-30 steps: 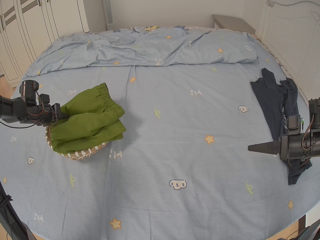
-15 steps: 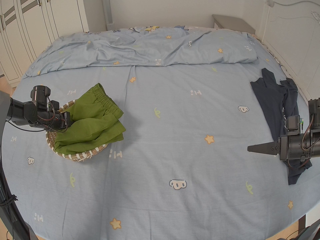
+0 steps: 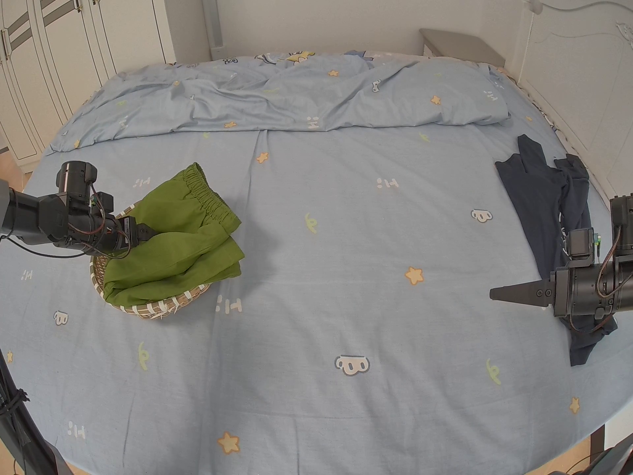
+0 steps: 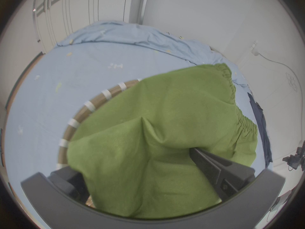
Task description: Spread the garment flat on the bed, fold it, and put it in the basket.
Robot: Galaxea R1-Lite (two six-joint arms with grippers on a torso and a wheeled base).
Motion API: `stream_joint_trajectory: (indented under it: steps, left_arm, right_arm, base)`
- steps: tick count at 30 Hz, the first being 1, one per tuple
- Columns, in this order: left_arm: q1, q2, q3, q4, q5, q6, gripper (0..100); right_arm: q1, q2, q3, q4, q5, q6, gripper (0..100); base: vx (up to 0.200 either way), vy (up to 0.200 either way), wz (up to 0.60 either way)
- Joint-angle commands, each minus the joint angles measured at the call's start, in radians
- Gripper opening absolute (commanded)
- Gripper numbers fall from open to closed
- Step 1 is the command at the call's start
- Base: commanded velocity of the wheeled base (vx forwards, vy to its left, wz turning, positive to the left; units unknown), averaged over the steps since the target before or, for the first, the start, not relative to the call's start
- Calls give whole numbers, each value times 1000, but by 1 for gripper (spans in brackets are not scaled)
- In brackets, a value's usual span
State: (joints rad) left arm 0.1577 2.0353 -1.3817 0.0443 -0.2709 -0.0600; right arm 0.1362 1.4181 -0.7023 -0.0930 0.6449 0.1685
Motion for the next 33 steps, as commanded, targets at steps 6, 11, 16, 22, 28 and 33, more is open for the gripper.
stream_joint_trajectory:
  steps: [6,11,16,22,28,33]
  left_arm:
    - [-17,-159,69,-1,160,52,100]
    - [-17,-208,107,-3,257,117,100]
    - [-27,-257,108,-9,260,106,100]
    - [-23,-452,171,-9,274,80,100]
    - [-122,-741,372,-44,286,62,100]
    - [-222,-1097,670,-110,286,14,100]
  right_arm:
    - [0,-8,7,-5,2,-4,100]
    - [0,-8,12,-11,4,-4,100]
    - [-1,-14,15,-13,1,-6,100]
    - [0,-111,84,-65,-16,-64,100]
    - [-27,-275,302,-169,-21,-198,100]
    - [-145,-416,526,-340,-17,-247,100]
  base:
    - [0,0,0]
    - [0,0,0]
    - [0,0,0]
    - [0,0,0]
    - [0,0,0]
    - [0,0,0]
